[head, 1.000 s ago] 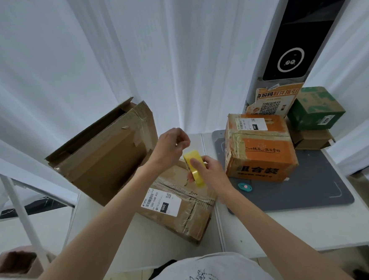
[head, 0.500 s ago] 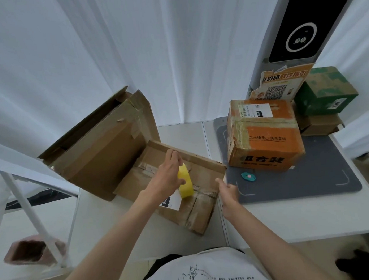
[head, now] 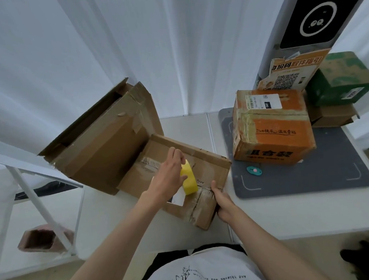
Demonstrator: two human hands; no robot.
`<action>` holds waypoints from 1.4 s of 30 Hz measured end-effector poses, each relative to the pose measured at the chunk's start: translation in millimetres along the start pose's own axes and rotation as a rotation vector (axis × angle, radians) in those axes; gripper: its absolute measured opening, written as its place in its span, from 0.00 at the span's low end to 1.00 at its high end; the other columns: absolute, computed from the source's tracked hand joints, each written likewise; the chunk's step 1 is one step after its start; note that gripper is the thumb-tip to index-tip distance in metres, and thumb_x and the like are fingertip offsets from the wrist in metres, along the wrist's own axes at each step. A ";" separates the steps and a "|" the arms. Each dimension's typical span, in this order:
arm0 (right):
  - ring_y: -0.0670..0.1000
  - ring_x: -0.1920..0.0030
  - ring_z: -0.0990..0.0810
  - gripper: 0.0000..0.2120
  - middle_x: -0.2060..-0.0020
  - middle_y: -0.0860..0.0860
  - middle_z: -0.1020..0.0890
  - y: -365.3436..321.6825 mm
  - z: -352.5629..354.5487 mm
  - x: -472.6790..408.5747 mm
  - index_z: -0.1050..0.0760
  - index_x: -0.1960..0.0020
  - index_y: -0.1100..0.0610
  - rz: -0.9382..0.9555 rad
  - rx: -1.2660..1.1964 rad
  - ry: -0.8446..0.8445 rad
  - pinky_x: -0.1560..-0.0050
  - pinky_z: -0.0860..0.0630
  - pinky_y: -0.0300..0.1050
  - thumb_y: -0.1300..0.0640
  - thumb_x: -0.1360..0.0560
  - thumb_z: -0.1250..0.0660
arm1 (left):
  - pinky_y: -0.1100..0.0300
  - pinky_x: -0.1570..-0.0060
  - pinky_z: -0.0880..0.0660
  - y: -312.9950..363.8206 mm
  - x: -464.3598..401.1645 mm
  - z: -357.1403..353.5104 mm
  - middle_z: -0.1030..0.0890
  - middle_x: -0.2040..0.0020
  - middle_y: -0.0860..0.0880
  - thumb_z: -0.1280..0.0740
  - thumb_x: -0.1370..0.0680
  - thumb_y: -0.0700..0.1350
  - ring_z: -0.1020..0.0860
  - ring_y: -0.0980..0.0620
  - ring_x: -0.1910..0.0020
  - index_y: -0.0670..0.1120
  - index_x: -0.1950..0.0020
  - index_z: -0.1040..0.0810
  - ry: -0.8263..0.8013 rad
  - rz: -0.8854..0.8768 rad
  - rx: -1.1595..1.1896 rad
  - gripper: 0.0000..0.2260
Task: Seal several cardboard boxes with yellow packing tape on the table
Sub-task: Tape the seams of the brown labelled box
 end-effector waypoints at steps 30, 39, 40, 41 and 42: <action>0.62 0.30 0.28 0.28 0.28 0.60 0.29 -132.0 5.7 -33.5 0.36 0.24 0.64 0.150 0.375 0.431 0.32 0.30 0.53 0.45 0.15 0.44 | 0.46 0.54 0.22 16.7 -5.2 30.7 0.29 0.53 0.53 0.30 0.21 0.39 0.25 0.48 0.57 0.49 0.55 0.31 0.056 -0.114 0.214 0.11; 0.43 0.50 0.20 0.15 0.50 0.50 0.16 -111.5 -22.8 78.6 0.19 0.47 0.56 0.783 0.289 0.098 0.52 0.27 0.33 0.50 0.20 0.41 | 0.58 0.54 0.28 14.7 -33.9 34.8 0.26 0.56 0.54 0.27 0.24 0.37 0.26 0.51 0.58 0.47 0.56 0.28 0.058 -0.062 0.286 0.11; 0.42 0.51 0.20 0.18 0.50 0.50 0.17 -101.6 -27.4 83.8 0.19 0.46 0.56 0.770 0.324 0.015 0.53 0.27 0.33 0.45 0.22 0.41 | 0.60 0.55 0.29 13.9 -38.3 34.5 0.24 0.55 0.51 0.27 0.24 0.37 0.26 0.52 0.58 0.46 0.55 0.27 0.062 -0.045 0.304 0.09; 0.43 0.50 0.20 0.19 0.49 0.50 0.18 -93.4 -30.5 87.3 0.20 0.44 0.54 0.766 0.379 -0.040 0.52 0.26 0.35 0.42 0.23 0.39 | 0.62 0.56 0.28 13.6 -42.4 33.6 0.22 0.54 0.48 0.28 0.23 0.38 0.25 0.53 0.59 0.44 0.54 0.26 0.059 -0.029 0.318 0.08; 0.45 0.47 0.21 0.19 0.47 0.50 0.19 -87.2 -31.9 87.8 0.21 0.43 0.52 0.773 0.450 -0.069 0.49 0.25 0.39 0.41 0.25 0.36 | 0.63 0.57 0.27 15.3 -46.3 32.8 0.20 0.53 0.46 0.28 0.22 0.38 0.23 0.53 0.59 0.42 0.53 0.25 0.041 -0.020 0.331 0.06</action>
Point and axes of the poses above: each hand's wrist, its own x-axis away from the middle knuckle, its own z-axis out of the back of the hand, y = z × x, the point moved 7 cm from there along -x, towards the middle knuckle
